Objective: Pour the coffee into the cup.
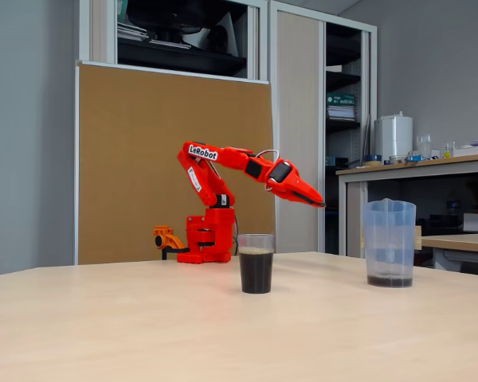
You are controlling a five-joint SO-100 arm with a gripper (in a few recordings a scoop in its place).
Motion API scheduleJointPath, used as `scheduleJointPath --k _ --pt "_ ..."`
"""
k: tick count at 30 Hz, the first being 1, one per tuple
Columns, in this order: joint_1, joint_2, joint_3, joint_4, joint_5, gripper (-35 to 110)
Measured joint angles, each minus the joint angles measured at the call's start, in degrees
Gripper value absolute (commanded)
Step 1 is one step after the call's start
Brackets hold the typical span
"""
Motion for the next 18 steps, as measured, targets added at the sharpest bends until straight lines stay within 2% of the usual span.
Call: scheduleJointPath --k 8,14,18 --pt "8.0 14.5 13.89 3.43 -26.28 0" --pt "11.43 27.16 25.4 6.86 -33.57 0" --pt "14.06 32.61 27.86 13.1 -36.91 0"
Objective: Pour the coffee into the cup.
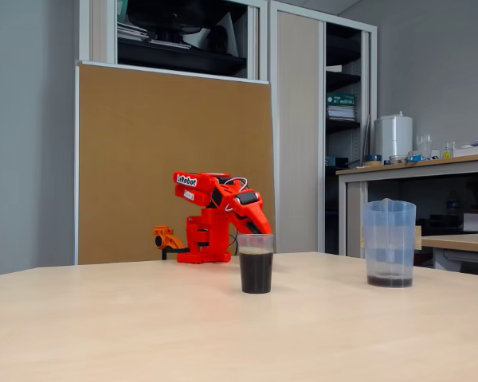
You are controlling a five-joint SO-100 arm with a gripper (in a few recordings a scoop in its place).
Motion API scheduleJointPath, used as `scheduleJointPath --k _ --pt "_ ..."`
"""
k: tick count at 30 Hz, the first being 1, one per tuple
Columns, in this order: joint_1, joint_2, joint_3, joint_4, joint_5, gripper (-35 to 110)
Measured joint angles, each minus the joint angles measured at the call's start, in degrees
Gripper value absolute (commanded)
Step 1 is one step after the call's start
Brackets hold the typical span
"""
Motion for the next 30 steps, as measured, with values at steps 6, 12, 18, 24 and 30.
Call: scheduleJointPath --k 6,12,18,24,30 --pt "5.63 1.67 0.09 8.44 -2.37 0" --pt "6.86 4.75 0.18 17.4 -2.46 0" --pt "8.44 6.06 0.18 24.35 -2.72 0" --pt "10.11 10.2 0.18 32.52 -8.09 0" --pt "10.81 16.0 0.18 38.76 -10.11 0"
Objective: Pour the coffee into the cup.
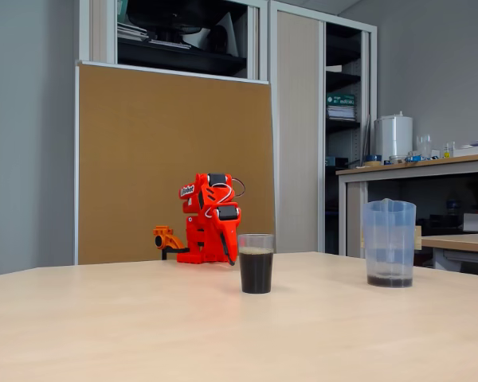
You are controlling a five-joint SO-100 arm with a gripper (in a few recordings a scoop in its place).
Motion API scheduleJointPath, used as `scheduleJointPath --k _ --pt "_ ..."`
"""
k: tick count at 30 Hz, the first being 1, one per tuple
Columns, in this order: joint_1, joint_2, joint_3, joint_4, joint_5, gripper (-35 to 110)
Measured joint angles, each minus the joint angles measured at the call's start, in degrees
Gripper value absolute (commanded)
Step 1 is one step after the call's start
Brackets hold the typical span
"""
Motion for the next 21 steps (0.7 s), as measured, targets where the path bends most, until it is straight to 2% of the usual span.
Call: scheduleJointPath --k 21 --pt "0.09 0.88 0.0 0.62 -0.09 0"
